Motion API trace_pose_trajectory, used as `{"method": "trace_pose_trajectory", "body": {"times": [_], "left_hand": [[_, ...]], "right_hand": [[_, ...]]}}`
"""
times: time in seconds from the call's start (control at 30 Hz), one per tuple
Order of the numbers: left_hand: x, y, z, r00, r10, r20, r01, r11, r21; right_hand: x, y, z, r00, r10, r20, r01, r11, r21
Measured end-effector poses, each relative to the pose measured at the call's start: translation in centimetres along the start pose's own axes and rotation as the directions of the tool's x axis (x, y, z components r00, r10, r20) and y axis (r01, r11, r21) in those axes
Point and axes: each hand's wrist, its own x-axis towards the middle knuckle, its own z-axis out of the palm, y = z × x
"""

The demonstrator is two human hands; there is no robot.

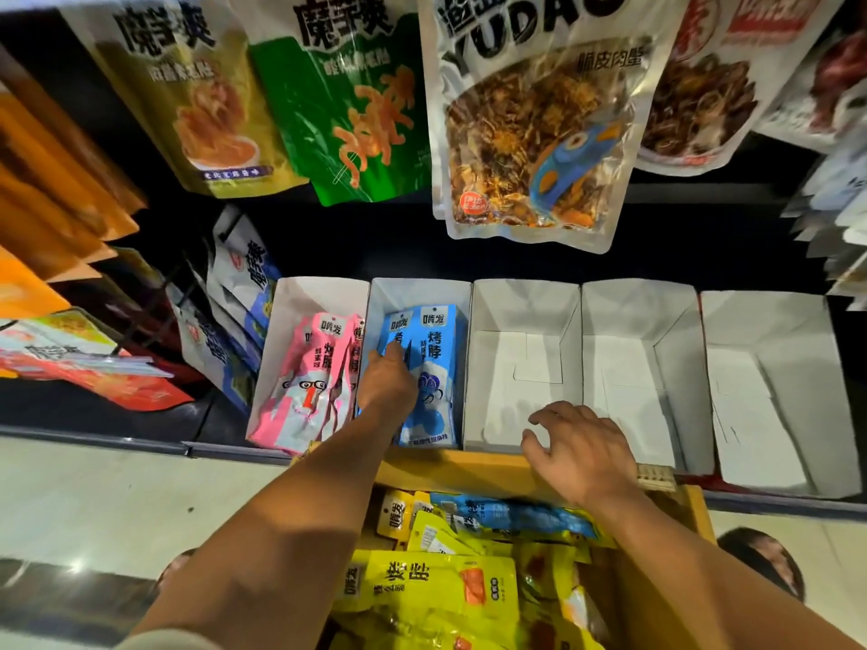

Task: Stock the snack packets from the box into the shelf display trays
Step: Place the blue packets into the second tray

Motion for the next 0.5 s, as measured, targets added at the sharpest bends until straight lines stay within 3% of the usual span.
{"method": "trace_pose_trajectory", "body": {"times": [0.27, 0.5], "left_hand": [[0.2, -1.4, -0.2, 0.995, 0.066, 0.080, -0.066, 0.998, -0.007], [-3.4, -1.1, -2.0, 0.982, 0.155, 0.108, -0.167, 0.979, 0.116]], "right_hand": [[0.1, 0.0, 0.1, 1.000, 0.003, -0.017, -0.003, 1.000, -0.001], [0.0, -0.1, 0.1, 1.000, 0.016, -0.024, -0.016, 1.000, 0.024]]}}
